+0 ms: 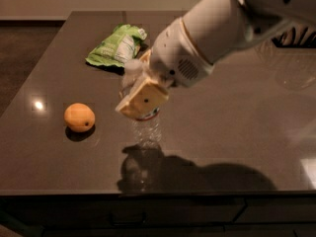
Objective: Knock water bottle over
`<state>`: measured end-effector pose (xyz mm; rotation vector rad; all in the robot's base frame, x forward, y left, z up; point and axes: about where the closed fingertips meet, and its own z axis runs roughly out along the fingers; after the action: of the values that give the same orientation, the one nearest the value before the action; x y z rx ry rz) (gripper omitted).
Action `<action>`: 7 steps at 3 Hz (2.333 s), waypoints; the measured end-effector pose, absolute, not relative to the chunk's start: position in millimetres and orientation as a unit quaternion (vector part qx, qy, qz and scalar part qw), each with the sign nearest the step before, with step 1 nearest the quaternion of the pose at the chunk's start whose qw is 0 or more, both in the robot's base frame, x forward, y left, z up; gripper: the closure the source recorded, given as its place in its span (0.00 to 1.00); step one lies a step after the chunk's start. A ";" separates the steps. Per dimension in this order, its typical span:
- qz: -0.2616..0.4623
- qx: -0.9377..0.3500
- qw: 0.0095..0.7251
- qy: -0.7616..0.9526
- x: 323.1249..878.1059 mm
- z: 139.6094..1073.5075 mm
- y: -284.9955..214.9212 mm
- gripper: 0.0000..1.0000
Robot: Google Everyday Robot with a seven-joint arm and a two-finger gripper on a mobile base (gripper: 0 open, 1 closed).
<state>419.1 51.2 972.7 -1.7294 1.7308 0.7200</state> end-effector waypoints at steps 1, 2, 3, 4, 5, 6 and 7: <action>0.221 -0.652 0.235 0.686 453.4 985.6 26.9 1.00; 0.154 -0.658 0.166 0.718 486.3 978.1 5.4 1.00; 0.075 -0.663 0.110 0.736 516.9 956.1 -7.3 1.00; -0.010 -0.655 0.075 0.752 545.7 932.5 -23.3 1.00; -0.076 -0.647 0.048 0.757 568.1 917.9 -37.9 0.84; -0.114 -0.648 0.025 0.753 579.9 906.8 -43.2 0.61; -0.131 -0.654 0.004 0.745 584.3 893.9 -43.5 0.38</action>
Offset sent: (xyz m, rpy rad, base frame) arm 0.1316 -0.1108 -0.0115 -0.7648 0.0011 -0.1805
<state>584.3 -43.5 893.9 -2.0481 2.3345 -0.4114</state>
